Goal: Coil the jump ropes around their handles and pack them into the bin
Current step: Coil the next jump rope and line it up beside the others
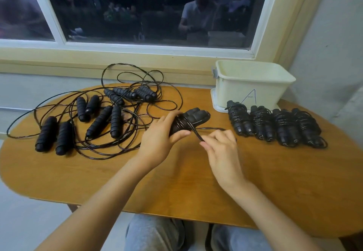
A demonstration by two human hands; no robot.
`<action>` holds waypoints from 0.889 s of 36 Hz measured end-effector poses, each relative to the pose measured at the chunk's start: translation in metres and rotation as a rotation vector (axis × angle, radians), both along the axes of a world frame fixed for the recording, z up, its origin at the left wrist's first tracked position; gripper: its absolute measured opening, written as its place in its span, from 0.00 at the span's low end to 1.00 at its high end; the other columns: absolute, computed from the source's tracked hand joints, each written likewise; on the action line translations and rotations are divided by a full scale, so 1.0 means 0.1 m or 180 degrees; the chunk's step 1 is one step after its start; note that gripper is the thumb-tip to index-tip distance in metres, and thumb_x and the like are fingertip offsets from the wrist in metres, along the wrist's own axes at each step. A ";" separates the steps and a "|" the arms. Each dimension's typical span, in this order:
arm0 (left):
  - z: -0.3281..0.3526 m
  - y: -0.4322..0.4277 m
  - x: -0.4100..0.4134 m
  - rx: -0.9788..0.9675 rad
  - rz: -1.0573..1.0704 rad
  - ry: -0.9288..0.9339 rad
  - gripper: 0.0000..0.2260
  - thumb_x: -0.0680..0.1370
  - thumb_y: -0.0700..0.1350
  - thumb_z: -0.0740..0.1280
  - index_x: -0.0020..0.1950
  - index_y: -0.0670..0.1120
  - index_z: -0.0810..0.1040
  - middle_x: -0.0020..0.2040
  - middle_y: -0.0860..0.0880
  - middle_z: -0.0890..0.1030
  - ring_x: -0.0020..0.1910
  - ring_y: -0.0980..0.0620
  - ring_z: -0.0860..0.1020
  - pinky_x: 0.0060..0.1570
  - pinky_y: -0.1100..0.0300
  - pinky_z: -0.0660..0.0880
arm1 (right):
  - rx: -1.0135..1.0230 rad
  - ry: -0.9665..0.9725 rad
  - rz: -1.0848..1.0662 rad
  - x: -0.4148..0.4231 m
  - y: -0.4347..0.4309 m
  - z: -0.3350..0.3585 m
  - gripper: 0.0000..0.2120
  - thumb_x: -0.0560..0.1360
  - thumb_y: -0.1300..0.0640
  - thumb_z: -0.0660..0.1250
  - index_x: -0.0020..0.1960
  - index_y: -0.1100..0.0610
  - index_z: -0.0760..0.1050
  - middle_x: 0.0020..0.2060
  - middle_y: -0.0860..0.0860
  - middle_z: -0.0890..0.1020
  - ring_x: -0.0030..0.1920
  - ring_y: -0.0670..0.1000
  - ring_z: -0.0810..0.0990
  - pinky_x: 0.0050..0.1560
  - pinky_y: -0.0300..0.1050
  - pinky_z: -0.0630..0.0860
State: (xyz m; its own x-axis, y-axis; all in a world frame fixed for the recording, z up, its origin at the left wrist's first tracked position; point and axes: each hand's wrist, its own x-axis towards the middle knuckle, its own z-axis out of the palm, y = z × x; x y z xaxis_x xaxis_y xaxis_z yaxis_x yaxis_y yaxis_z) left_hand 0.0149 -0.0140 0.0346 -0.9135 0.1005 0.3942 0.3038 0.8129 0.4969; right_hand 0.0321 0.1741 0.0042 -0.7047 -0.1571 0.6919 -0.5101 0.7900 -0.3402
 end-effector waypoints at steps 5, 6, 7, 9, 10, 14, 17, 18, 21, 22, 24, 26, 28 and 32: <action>0.10 0.10 0.04 0.1071 -0.0277 -0.0433 0.30 0.73 0.64 0.61 0.71 0.51 0.69 0.48 0.57 0.80 0.39 0.60 0.77 0.41 0.62 0.75 | -0.0825 -0.0576 -0.0019 0.02 -0.05 0.18 0.07 0.69 0.52 0.78 0.47 0.49 0.86 0.34 0.36 0.76 0.44 0.49 0.75 0.47 0.52 0.72; 0.11 0.11 0.04 0.1242 -0.0303 -0.0516 0.28 0.74 0.62 0.62 0.70 0.51 0.70 0.47 0.56 0.80 0.38 0.59 0.78 0.40 0.62 0.75 | -0.0971 -0.0635 -0.0016 0.02 -0.05 0.20 0.08 0.68 0.51 0.78 0.47 0.49 0.85 0.34 0.35 0.74 0.44 0.49 0.75 0.48 0.53 0.74; 0.12 0.12 0.03 0.1404 -0.0337 -0.0618 0.25 0.76 0.59 0.63 0.70 0.50 0.71 0.47 0.54 0.81 0.38 0.58 0.78 0.39 0.63 0.75 | -0.0977 -0.0602 -0.0052 0.02 -0.06 0.21 0.08 0.68 0.50 0.78 0.46 0.49 0.85 0.34 0.34 0.73 0.44 0.48 0.74 0.48 0.53 0.74; 0.14 0.12 0.04 0.1658 -0.0414 -0.0840 0.19 0.80 0.52 0.64 0.70 0.49 0.72 0.48 0.48 0.82 0.39 0.59 0.78 0.37 0.68 0.73 | -0.0805 -0.0360 -0.0187 0.01 -0.06 0.23 0.08 0.66 0.49 0.79 0.43 0.49 0.85 0.34 0.36 0.73 0.42 0.43 0.69 0.47 0.50 0.70; 0.15 0.13 0.05 0.1745 -0.0454 -0.0944 0.18 0.81 0.51 0.63 0.69 0.49 0.72 0.48 0.47 0.82 0.38 0.61 0.78 0.35 0.70 0.72 | -0.0711 -0.0190 -0.0219 0.00 -0.06 0.23 0.08 0.66 0.49 0.79 0.42 0.50 0.85 0.35 0.38 0.76 0.42 0.43 0.67 0.47 0.48 0.68; 0.18 0.13 0.11 0.2066 -0.0608 -0.1290 0.13 0.83 0.51 0.60 0.64 0.50 0.75 0.42 0.51 0.81 0.30 0.65 0.76 0.29 0.72 0.68 | -0.0818 -0.0066 -0.0003 -0.04 -0.04 0.24 0.06 0.67 0.54 0.79 0.42 0.54 0.85 0.36 0.36 0.77 0.42 0.48 0.74 0.41 0.41 0.70; 0.19 0.13 0.12 0.2261 -0.0649 -0.1621 0.16 0.82 0.56 0.58 0.61 0.49 0.78 0.43 0.48 0.81 0.35 0.57 0.78 0.31 0.64 0.72 | -0.1311 -0.0553 0.0174 -0.04 -0.06 0.27 0.08 0.68 0.55 0.79 0.45 0.52 0.83 0.34 0.38 0.79 0.40 0.45 0.79 0.40 0.37 0.74; 0.20 0.14 0.13 0.2338 -0.0659 -0.1730 0.18 0.82 0.58 0.57 0.60 0.48 0.78 0.43 0.47 0.82 0.37 0.54 0.79 0.32 0.63 0.73 | -0.1499 -0.0701 0.0247 -0.05 -0.07 0.27 0.08 0.68 0.55 0.79 0.45 0.52 0.82 0.34 0.41 0.81 0.39 0.45 0.80 0.40 0.36 0.75; 0.22 0.13 0.13 0.2453 -0.0731 -0.1973 0.21 0.81 0.60 0.56 0.59 0.47 0.79 0.45 0.47 0.84 0.40 0.50 0.79 0.36 0.60 0.75 | -0.1712 -0.0796 0.0263 -0.07 -0.09 0.25 0.07 0.67 0.56 0.79 0.41 0.53 0.82 0.35 0.43 0.82 0.39 0.47 0.79 0.40 0.40 0.75; 0.23 0.12 0.13 0.2447 -0.0751 -0.2026 0.22 0.81 0.61 0.56 0.59 0.47 0.79 0.45 0.46 0.84 0.40 0.50 0.79 0.36 0.59 0.74 | -0.1708 -0.0805 0.0218 -0.08 -0.09 0.24 0.07 0.67 0.56 0.79 0.39 0.52 0.82 0.37 0.43 0.80 0.40 0.48 0.77 0.42 0.40 0.73; 0.23 0.09 0.13 0.2421 -0.0769 -0.2157 0.23 0.80 0.62 0.56 0.58 0.46 0.80 0.46 0.46 0.85 0.40 0.50 0.79 0.35 0.60 0.74 | -0.1632 -0.0734 0.0093 -0.11 -0.08 0.22 0.07 0.65 0.55 0.80 0.37 0.52 0.82 0.41 0.42 0.75 0.46 0.47 0.72 0.49 0.31 0.67; 0.22 0.07 0.13 0.2414 -0.0802 -0.2332 0.25 0.80 0.63 0.55 0.59 0.45 0.80 0.49 0.45 0.85 0.39 0.50 0.80 0.34 0.60 0.75 | -0.1508 -0.0714 -0.0061 -0.15 -0.05 0.20 0.09 0.63 0.53 0.81 0.36 0.54 0.82 0.43 0.44 0.71 0.50 0.45 0.68 0.51 0.27 0.62; 0.21 0.06 0.14 0.2411 -0.0820 -0.2468 0.26 0.80 0.63 0.55 0.60 0.44 0.79 0.52 0.43 0.85 0.40 0.49 0.80 0.33 0.60 0.75 | -0.1322 -0.0755 -0.0172 -0.16 -0.03 0.20 0.12 0.61 0.50 0.81 0.35 0.55 0.82 0.45 0.45 0.71 0.52 0.45 0.66 0.53 0.35 0.63; 0.18 0.03 0.13 0.2307 -0.0816 -0.2742 0.28 0.79 0.65 0.56 0.61 0.43 0.78 0.53 0.42 0.85 0.40 0.49 0.80 0.34 0.61 0.76 | -0.0804 -0.0694 -0.0515 -0.16 0.00 0.25 0.25 0.57 0.43 0.82 0.46 0.53 0.76 0.52 0.46 0.70 0.57 0.49 0.66 0.55 0.43 0.62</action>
